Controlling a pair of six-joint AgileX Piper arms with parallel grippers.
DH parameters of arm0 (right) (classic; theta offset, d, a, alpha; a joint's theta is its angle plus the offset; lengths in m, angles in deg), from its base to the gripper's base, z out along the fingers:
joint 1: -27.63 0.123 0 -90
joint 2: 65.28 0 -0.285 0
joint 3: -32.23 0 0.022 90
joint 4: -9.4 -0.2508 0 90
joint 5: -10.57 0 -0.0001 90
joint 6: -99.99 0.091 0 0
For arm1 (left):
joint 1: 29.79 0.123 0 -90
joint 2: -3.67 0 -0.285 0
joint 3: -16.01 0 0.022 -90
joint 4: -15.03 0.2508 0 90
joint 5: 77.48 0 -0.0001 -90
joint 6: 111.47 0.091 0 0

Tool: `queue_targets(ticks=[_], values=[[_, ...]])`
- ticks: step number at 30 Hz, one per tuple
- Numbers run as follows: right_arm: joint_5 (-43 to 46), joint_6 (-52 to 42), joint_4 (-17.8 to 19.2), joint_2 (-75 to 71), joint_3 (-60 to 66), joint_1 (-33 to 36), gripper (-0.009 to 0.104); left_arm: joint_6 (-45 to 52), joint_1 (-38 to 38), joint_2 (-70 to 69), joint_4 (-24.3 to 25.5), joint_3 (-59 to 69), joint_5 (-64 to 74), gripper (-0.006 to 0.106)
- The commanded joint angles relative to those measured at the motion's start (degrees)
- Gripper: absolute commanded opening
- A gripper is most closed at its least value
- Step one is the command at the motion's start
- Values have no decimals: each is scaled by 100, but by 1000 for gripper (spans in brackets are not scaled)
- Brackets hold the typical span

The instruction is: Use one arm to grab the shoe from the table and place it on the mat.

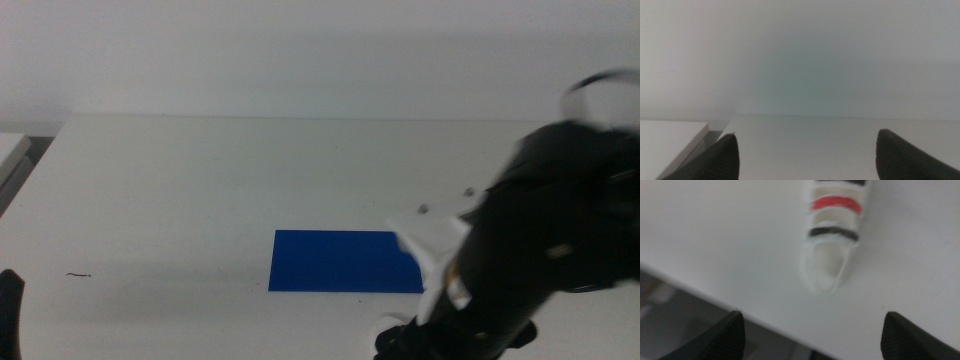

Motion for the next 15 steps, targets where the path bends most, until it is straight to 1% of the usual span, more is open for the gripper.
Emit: queue_targets(ticks=[1, 6, 8, 11, 15], values=[[114, 408, 532, 335, -48, 126, 72, -7, 2, -22, 0, -1, -70, 94], [596, 481, 617, 892, -48, 237, 72, -7, 2, -22, 0, -1, -70, 94], [596, 681, 842, 1080, -48, 237, 72, -7, 2, -22, 0, -1, -70, 94], [752, 733, 1042, 1233, -37, 237, 71, -7, 2, -22, 0, -1, -70, 94], [913, 743, 1041, 1413, -24, 237, 66, -7, 2, -22, 0, -1, -70, 94]])
